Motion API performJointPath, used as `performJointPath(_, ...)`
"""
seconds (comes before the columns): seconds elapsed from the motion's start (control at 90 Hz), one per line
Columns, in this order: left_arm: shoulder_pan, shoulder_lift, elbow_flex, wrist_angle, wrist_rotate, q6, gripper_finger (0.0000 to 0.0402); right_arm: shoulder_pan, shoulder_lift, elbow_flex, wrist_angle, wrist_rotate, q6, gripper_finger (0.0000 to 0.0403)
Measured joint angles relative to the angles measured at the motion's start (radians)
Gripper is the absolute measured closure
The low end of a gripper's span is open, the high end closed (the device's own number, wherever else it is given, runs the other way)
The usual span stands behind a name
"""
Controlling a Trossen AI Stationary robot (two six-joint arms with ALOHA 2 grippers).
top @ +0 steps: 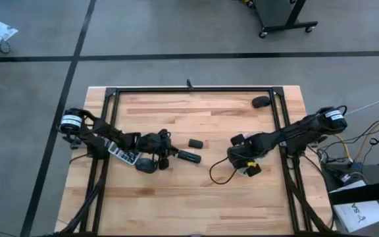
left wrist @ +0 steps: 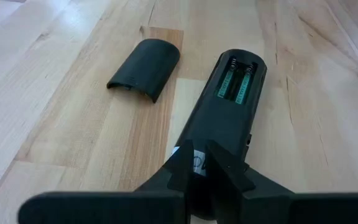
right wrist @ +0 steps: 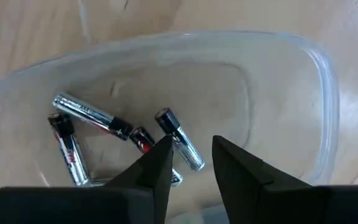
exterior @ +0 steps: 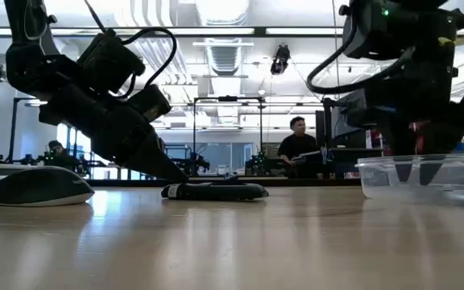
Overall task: Insert battery
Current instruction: Insert the silver battery into the remote battery compartment
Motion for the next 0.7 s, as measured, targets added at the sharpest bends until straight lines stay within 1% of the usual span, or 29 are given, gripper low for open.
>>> performJointPath(0.189, 0.000, 0.000, 0.000, 0.004, 0.000, 0.000, 0.0380, 0.003, 0.014, 0.000, 0.031, 0.001, -0.033, 0.0286)
performJointPath(0.411, 0.000, 0.000, 0.000, 0.005, 0.000, 0.000, 0.0380, 0.011, 0.109, 0.005, 0.035, -0.026, -0.059, 0.0275)
performJointPath(0.533, 0.000, 0.000, 0.000, 0.005, 0.000, 0.000, 0.0380, 0.011, 0.134, 0.006, 0.049, -0.031, -0.045, 0.0282)
performJointPath(0.7, 0.000, 0.000, 0.000, 0.006, 0.000, 0.000, 0.0380, 0.011, 0.112, 0.003, 0.096, -0.040, 0.014, 0.0304)
